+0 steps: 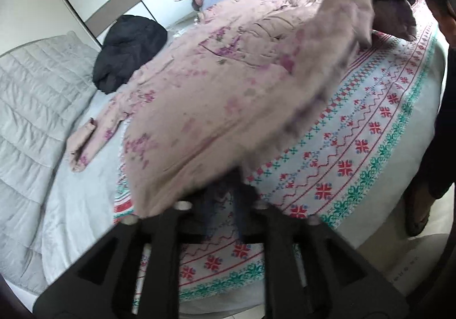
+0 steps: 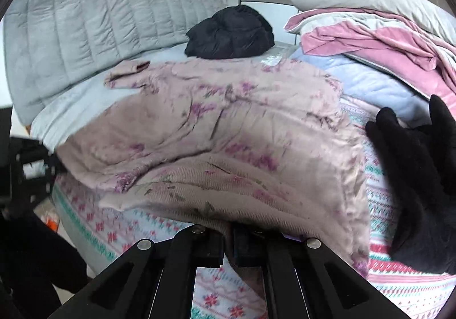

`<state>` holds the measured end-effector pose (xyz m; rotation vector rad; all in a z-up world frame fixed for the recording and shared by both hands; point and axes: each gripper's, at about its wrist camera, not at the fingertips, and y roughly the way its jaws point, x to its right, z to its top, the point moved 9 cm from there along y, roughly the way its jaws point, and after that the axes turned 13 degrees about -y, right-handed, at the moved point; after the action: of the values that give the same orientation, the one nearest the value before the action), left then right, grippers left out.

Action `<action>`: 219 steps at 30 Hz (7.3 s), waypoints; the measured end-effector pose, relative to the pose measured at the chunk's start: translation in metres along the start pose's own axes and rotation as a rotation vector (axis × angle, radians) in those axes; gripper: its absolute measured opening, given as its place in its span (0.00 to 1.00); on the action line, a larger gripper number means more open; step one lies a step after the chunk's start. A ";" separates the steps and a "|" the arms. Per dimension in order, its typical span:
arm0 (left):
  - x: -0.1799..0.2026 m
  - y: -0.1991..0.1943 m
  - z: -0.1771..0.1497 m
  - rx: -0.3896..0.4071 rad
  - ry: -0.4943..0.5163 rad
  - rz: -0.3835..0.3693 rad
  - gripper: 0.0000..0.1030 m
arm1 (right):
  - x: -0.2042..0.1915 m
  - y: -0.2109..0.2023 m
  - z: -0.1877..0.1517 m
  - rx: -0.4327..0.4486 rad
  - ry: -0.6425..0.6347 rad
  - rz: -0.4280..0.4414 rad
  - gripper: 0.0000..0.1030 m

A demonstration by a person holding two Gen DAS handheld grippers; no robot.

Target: Fold large clothes

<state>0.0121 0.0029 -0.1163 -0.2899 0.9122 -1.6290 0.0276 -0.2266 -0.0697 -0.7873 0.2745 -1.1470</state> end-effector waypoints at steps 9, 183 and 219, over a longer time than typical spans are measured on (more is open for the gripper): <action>0.004 0.013 0.005 -0.057 -0.033 -0.102 0.46 | 0.009 0.011 0.011 -0.015 0.023 0.035 0.04; -0.408 0.292 0.121 -0.298 -0.619 0.625 0.24 | 0.074 0.141 0.046 -0.192 0.231 0.088 0.80; 0.060 0.216 0.357 -0.131 -0.959 -0.470 0.24 | 0.226 0.104 -0.006 -0.128 0.761 0.011 0.80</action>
<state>0.3769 -0.1973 -0.0463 -1.3196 0.2016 -1.5601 0.1914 -0.4111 -0.1020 -0.4253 0.9901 -1.3938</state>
